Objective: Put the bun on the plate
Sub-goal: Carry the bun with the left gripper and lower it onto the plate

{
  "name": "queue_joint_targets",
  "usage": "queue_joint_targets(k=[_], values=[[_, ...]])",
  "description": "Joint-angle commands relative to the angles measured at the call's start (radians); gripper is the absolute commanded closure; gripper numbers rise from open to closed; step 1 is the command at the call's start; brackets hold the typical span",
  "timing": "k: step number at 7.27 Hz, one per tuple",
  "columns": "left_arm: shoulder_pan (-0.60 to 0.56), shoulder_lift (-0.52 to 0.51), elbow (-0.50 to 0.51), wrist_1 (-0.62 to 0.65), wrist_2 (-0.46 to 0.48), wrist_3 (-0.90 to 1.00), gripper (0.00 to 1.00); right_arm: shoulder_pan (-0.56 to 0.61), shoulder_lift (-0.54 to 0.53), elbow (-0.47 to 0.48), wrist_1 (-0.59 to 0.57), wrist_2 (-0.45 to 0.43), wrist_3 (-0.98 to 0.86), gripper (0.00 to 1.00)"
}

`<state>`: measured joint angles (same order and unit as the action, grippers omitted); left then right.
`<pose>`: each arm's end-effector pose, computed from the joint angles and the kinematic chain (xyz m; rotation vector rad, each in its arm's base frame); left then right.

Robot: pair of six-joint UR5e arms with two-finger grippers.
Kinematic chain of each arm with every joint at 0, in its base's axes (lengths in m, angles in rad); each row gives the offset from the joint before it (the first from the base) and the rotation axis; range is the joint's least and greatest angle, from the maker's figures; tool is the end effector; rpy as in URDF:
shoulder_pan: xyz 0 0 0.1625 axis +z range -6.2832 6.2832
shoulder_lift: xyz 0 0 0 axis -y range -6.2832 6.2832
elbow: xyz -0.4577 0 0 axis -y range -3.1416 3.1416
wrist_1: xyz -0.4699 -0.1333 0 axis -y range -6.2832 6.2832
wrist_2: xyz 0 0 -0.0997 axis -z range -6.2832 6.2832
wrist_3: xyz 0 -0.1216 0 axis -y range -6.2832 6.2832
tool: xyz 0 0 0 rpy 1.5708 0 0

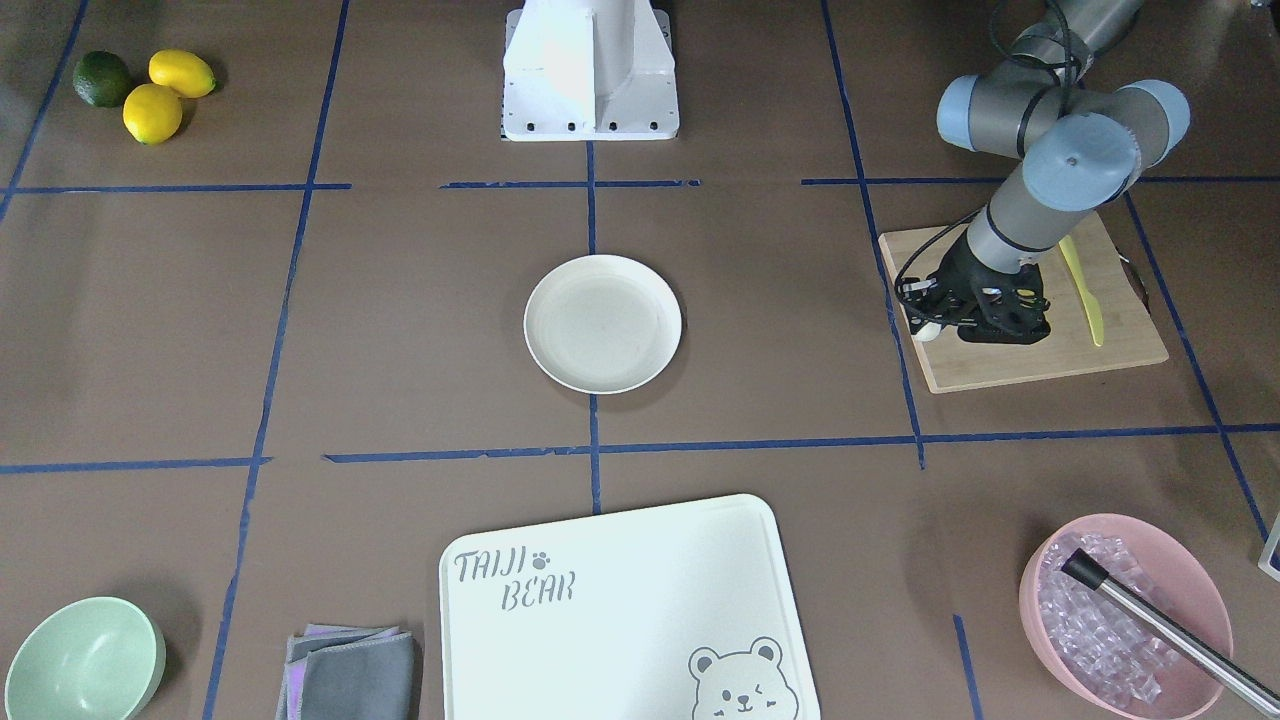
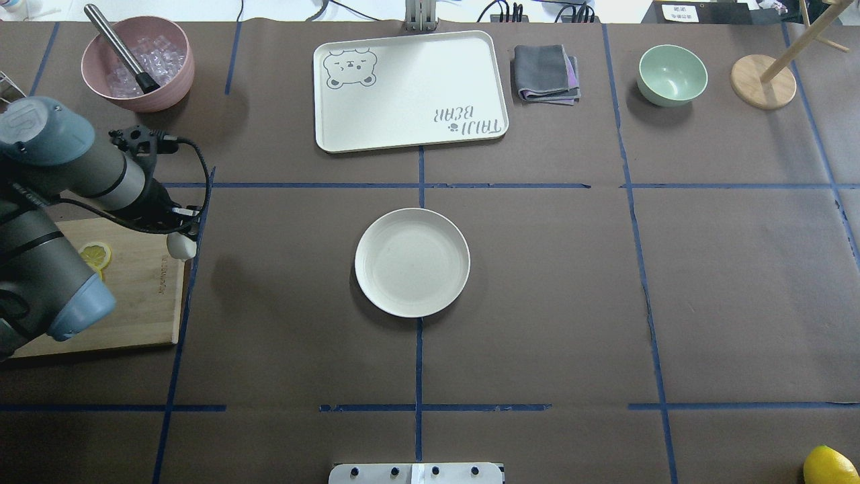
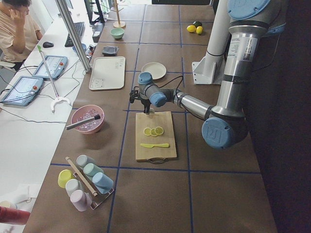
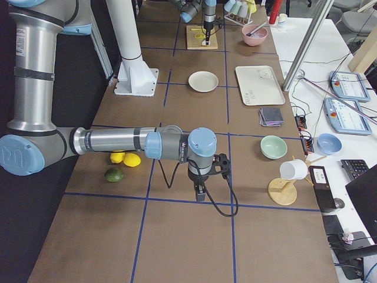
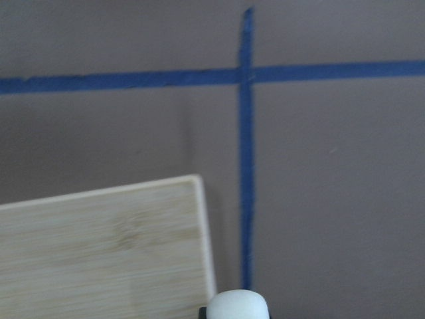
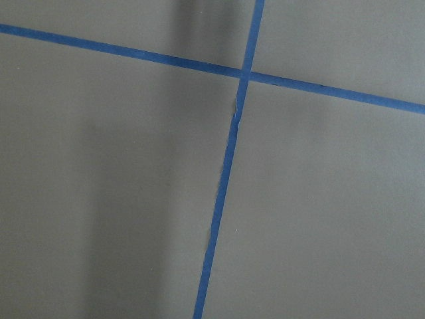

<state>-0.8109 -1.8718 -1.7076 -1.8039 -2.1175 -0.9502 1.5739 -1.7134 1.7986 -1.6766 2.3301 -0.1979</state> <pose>0.4341 -0.5586 0.4198 0.0322 0.8372 0.0043 0.0511 -0.5009 0.6658 0.0568 -0.7585 -0.1775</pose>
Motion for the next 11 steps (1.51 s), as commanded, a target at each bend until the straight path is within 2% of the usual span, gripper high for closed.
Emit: queue_joint_targets(k=[1,2,3,4,6,7,9,10,11], values=[[0.045,-0.241,0.044,0.174,0.005,-0.108,0.70,0.000,0.000,-0.001,0.000,0.002,0.002,0.00],[0.094,-0.368,0.140,0.170,0.008,-0.222,0.70,0.000,0.000,0.001,0.000,0.002,0.002,0.00],[0.142,-0.518,0.275,0.164,0.036,-0.257,0.70,0.000,0.000,0.002,-0.002,0.002,0.002,0.00],[0.201,-0.611,0.374,0.141,0.119,-0.309,0.70,0.000,0.000,0.005,-0.002,0.002,0.003,0.00],[0.269,-0.639,0.480,0.031,0.155,-0.321,0.69,0.000,0.000,0.005,-0.002,0.002,0.005,0.00],[0.279,-0.639,0.480,0.031,0.156,-0.321,0.67,0.000,0.000,0.005,-0.002,0.002,0.006,0.00],[0.280,-0.638,0.480,0.031,0.152,-0.326,0.54,0.000,0.000,0.007,-0.002,0.002,0.008,0.00],[0.280,-0.638,0.479,0.031,0.152,-0.326,0.22,0.000,0.000,0.007,-0.002,0.002,0.008,0.00],[0.280,-0.638,0.476,0.035,0.152,-0.322,0.01,0.000,0.000,0.007,-0.002,0.002,0.008,0.00]])
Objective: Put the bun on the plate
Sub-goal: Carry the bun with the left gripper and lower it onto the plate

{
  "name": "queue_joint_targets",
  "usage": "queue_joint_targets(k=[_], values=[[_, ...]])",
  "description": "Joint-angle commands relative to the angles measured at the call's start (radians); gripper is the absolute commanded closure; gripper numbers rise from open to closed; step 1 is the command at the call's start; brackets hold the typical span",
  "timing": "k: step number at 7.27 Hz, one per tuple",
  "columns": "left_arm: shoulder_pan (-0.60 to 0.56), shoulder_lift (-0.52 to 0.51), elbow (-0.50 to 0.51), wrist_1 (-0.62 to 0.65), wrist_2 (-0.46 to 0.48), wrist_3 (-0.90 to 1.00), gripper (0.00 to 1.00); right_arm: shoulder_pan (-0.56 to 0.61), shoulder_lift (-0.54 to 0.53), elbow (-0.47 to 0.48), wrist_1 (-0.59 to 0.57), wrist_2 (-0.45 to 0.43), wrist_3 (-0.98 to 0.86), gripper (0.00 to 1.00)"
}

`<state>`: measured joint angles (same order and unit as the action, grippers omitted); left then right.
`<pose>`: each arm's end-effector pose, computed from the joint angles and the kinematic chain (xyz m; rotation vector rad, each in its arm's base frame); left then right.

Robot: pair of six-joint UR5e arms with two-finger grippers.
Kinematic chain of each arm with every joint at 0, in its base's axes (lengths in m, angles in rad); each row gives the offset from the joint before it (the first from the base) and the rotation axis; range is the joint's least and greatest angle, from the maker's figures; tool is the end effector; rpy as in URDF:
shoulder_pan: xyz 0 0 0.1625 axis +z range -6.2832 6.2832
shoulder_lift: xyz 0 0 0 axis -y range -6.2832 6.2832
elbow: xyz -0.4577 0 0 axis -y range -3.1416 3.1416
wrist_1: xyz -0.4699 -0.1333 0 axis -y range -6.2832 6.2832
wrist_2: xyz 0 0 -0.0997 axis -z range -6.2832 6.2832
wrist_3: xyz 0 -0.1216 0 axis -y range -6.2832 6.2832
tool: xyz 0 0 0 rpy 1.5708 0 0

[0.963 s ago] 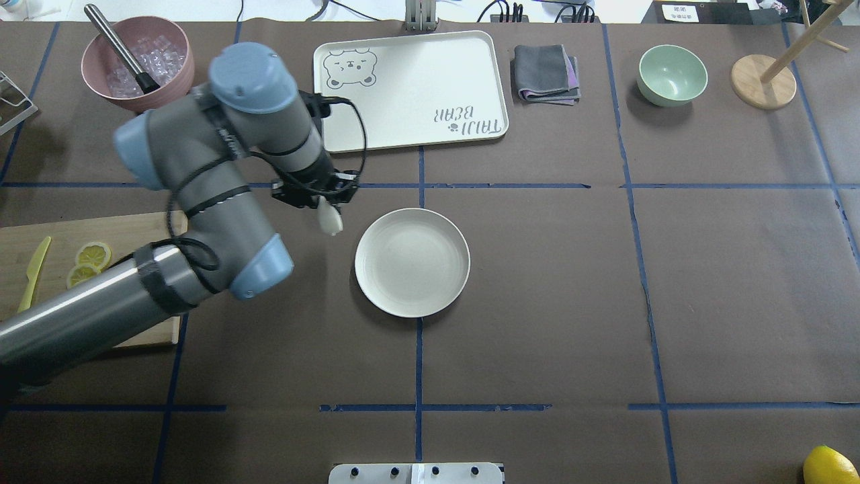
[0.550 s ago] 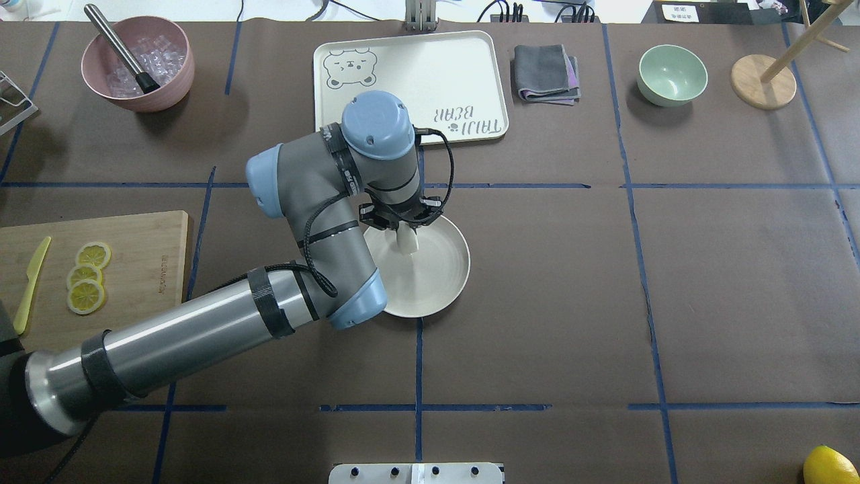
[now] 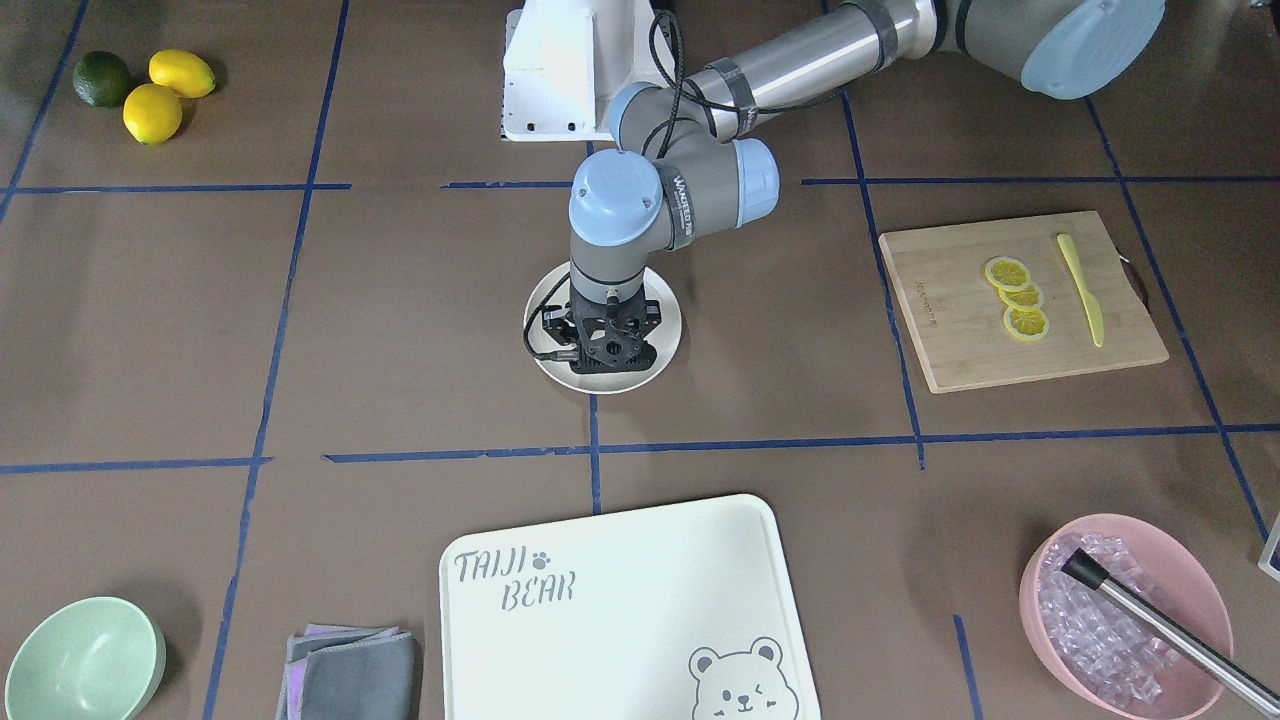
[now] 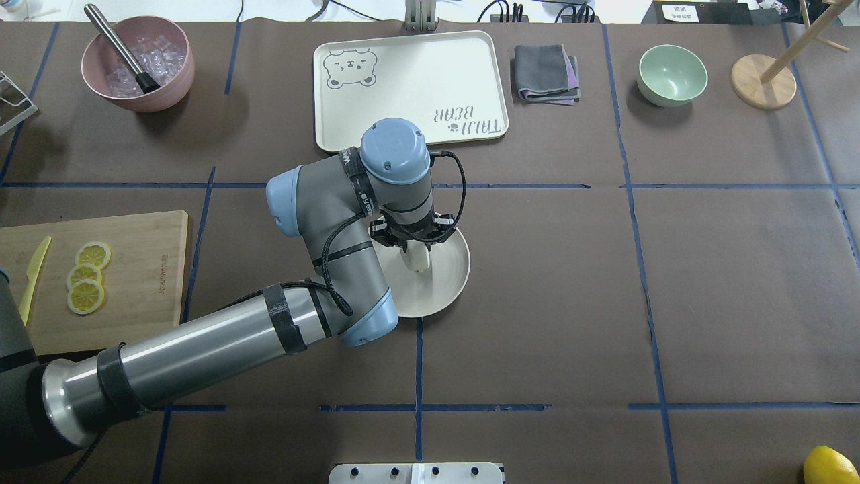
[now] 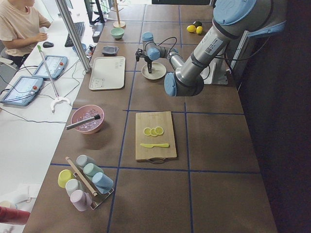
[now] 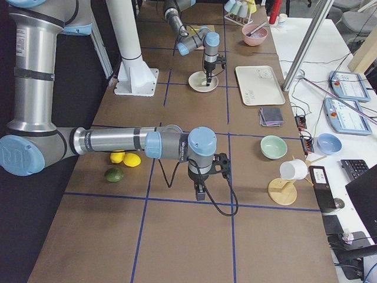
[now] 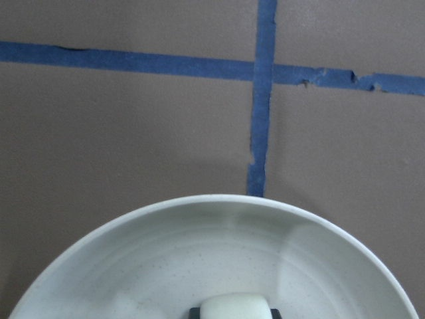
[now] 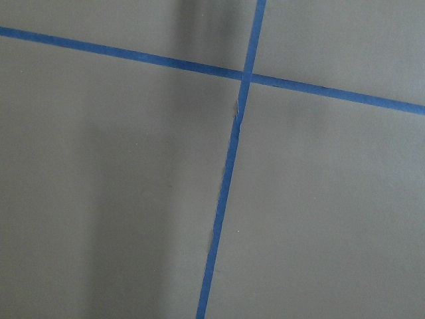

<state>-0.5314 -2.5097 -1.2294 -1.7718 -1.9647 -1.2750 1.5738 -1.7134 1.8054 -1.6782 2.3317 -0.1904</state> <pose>0.7387 -0.5347 0.1754 -0.0245 0.8705 -0.0633 0.0510 -0.5010 0.6620 0.0590 -0.7597 -0.1724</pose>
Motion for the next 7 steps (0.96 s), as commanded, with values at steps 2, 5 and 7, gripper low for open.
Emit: queue_joint_targets(k=[2,5,7], values=[[-0.027,0.000,-0.050,0.024,-0.011,0.012,0.00,0.000,0.000,-0.001,0.000,0.003,-0.001,0.00],[-0.149,0.143,-0.184,0.054,-0.106,0.160,0.00,0.000,0.000,-0.001,0.000,0.002,-0.003,0.00],[-0.366,0.428,-0.370,0.054,-0.283,0.468,0.00,0.002,-0.002,-0.001,0.002,-0.002,-0.003,0.00]])
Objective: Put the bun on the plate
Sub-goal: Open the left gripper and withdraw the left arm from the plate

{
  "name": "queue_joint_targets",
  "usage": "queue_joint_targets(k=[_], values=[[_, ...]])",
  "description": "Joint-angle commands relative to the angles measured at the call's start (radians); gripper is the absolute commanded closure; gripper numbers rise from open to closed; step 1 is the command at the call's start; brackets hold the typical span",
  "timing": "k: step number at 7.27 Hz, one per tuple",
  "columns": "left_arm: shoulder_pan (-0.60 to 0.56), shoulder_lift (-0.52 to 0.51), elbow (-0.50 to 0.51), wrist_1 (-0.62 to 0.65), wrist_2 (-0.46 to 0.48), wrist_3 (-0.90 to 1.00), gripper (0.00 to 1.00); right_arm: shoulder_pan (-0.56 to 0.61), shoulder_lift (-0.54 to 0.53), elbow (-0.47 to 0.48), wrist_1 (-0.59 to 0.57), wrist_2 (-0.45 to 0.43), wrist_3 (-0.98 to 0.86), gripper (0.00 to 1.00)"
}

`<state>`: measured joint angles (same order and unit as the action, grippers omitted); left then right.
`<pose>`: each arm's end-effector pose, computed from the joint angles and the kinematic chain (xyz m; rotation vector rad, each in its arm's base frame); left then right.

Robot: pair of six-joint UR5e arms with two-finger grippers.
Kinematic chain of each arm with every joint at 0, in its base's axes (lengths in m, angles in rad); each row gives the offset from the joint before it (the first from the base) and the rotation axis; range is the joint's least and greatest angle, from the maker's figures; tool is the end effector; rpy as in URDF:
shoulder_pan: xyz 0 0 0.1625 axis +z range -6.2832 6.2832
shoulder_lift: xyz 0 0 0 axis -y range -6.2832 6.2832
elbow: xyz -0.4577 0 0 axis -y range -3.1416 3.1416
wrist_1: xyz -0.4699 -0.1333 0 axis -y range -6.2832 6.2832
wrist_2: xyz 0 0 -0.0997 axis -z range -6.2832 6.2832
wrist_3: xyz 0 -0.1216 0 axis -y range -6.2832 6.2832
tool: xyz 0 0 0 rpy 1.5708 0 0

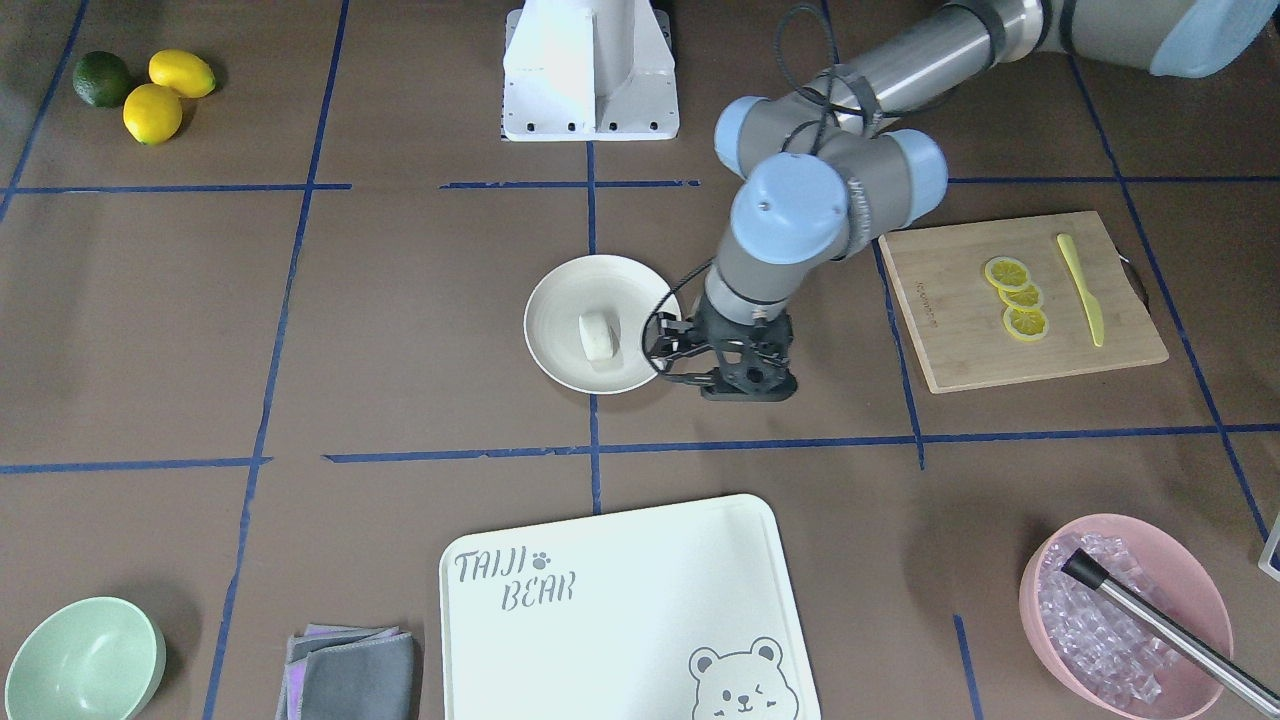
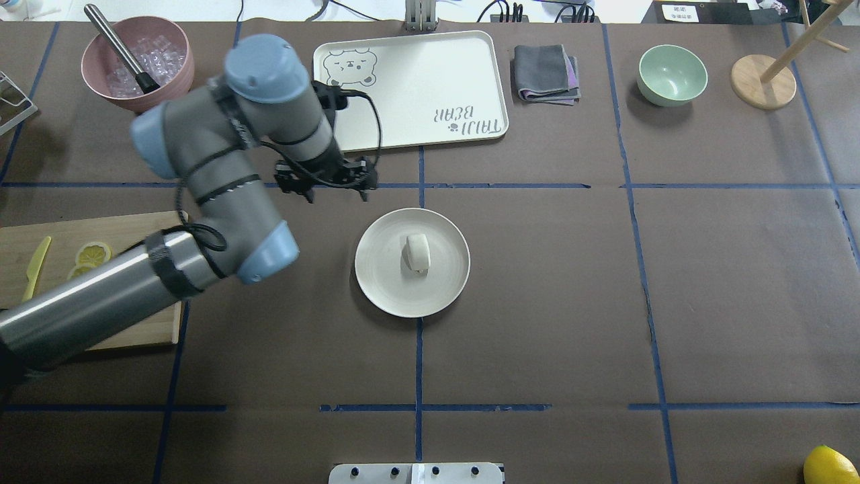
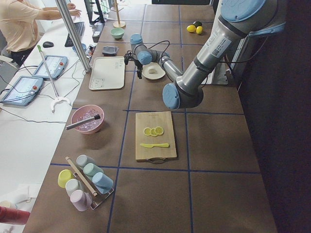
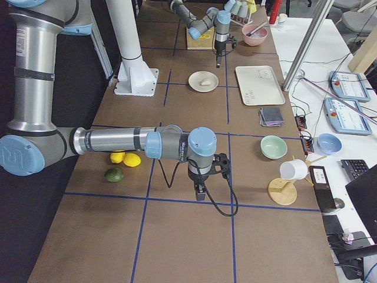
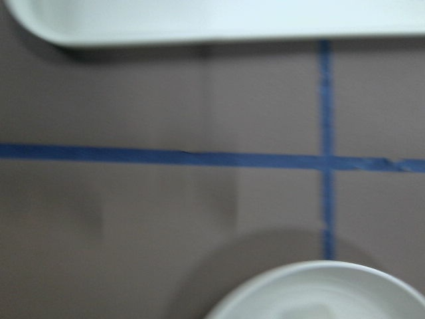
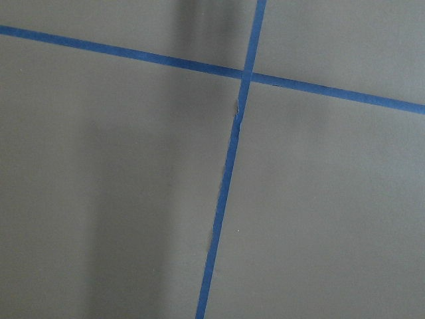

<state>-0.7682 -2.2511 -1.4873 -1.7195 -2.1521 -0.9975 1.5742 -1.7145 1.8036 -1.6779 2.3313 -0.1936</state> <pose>0.5426 -0.6168 0.2613 0.0161 0.9095 0.0353 0.0512 -0.5004 0.6635 0.0578 -0.7595 -0.1741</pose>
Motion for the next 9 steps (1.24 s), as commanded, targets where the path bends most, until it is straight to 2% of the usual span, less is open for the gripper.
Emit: queue_joint_targets(k=[1,2,4,6,7,9], values=[[-0.252,0.265,-0.132,0.001,-0.179,0.361,0.00,0.000,-0.002,-0.012,0.000,-0.003,0.000,0.00],[-0.337,0.338,-0.130,0.011,-0.216,0.519,0.00,0.001,-0.002,-0.010,0.000,-0.001,0.000,0.00],[-0.526,0.494,-0.127,0.024,-0.218,0.813,0.00,0.000,-0.002,-0.007,0.000,0.000,0.002,0.00],[-0.687,0.560,-0.107,0.113,-0.216,1.053,0.00,0.000,-0.004,-0.012,0.000,-0.001,0.000,0.00],[-0.750,0.567,-0.105,0.191,-0.215,1.135,0.00,0.001,-0.005,-0.012,0.000,-0.001,0.000,0.00],[-0.845,0.649,-0.091,0.196,-0.216,1.139,0.00,0.000,-0.008,-0.012,0.000,-0.001,0.000,0.00]])
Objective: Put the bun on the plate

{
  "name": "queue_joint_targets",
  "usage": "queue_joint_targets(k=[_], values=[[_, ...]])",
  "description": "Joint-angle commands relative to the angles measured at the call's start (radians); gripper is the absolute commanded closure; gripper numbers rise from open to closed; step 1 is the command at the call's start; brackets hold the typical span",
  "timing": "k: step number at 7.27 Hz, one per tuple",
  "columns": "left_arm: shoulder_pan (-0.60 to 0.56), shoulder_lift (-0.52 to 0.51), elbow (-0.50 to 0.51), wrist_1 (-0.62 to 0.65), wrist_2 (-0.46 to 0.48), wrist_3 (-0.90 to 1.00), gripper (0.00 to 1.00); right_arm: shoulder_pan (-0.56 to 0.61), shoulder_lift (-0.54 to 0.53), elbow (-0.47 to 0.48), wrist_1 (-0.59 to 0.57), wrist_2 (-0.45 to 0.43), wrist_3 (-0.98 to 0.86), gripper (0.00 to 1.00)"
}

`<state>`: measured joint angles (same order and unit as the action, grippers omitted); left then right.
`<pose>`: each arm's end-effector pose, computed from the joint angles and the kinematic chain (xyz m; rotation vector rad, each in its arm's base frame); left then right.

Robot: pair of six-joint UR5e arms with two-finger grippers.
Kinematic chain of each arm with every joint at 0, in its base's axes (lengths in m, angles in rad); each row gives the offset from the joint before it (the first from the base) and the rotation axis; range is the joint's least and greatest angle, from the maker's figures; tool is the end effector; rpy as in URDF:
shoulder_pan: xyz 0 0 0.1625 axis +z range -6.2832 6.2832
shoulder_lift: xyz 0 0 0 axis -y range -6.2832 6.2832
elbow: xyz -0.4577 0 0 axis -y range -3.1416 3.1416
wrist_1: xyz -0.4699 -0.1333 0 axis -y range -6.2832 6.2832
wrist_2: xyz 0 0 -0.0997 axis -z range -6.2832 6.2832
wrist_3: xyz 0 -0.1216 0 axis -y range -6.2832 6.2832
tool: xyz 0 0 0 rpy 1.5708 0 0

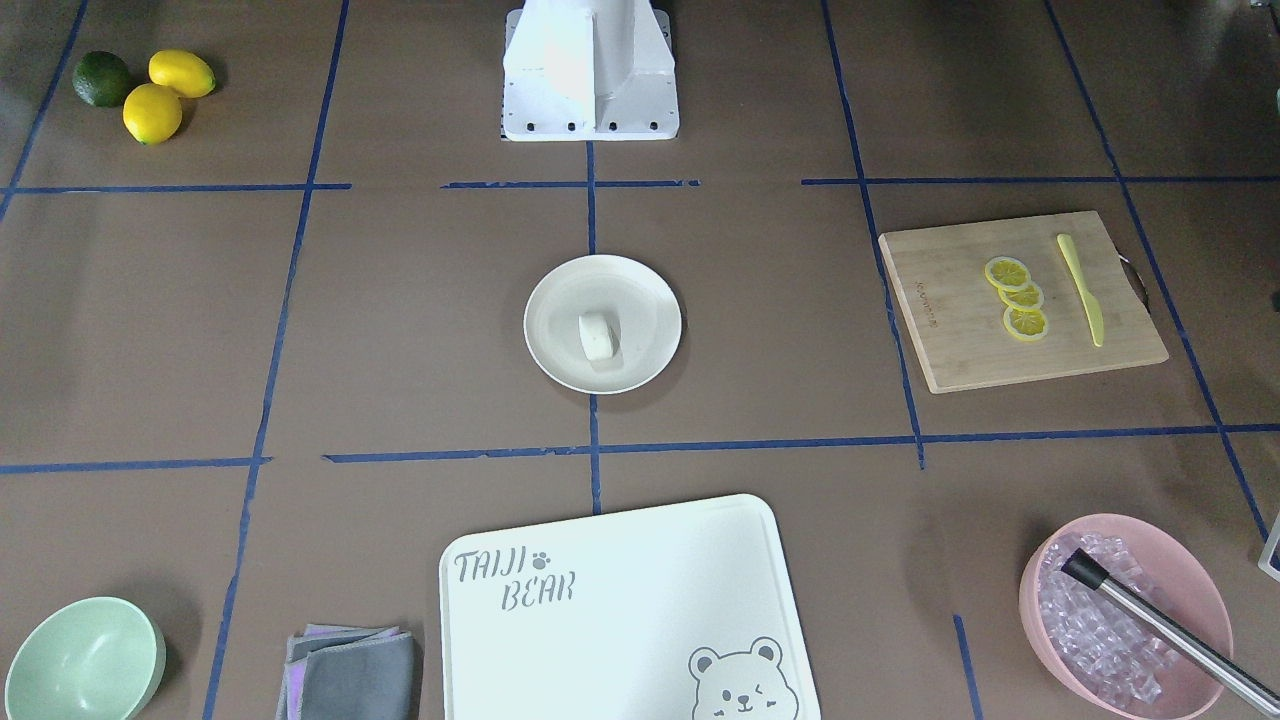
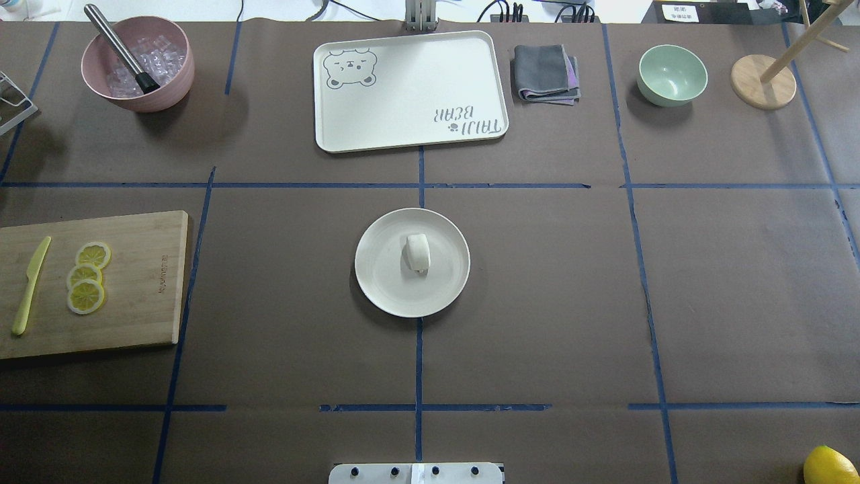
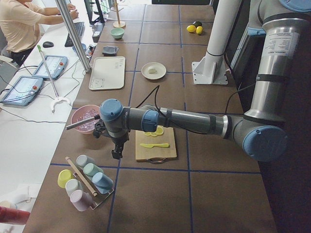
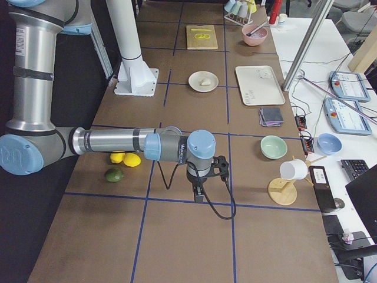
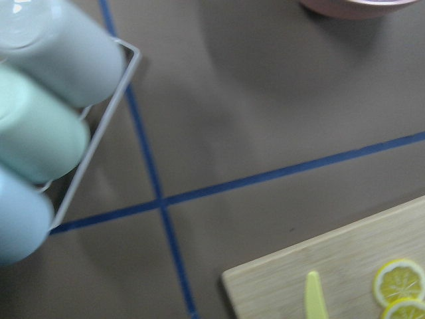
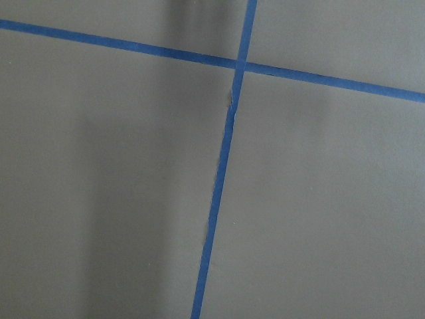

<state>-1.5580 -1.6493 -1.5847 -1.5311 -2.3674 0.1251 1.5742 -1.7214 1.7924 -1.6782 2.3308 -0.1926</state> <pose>-0.0386 -0.6084 0.6551 0.0946 0.7932 0.1515 0.0512 -0.4963 0.6734 0.0399 -0.7606 -0.1661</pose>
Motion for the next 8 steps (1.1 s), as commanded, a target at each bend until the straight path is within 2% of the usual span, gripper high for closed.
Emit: queue_joint_targets(k=[1,3,8], values=[[-0.057,0.115,0.014,0.008,0.000,0.013,0.00,0.000,-0.001,0.001,0.000,-0.001,-0.001,0.00],[-0.060,0.112,0.032,0.002,0.008,0.011,0.00,0.000,-0.001,-0.001,0.000,-0.001,0.001,0.00],[-0.060,0.112,0.002,0.000,0.010,0.018,0.00,0.000,0.006,0.002,0.000,-0.001,-0.001,0.00]])
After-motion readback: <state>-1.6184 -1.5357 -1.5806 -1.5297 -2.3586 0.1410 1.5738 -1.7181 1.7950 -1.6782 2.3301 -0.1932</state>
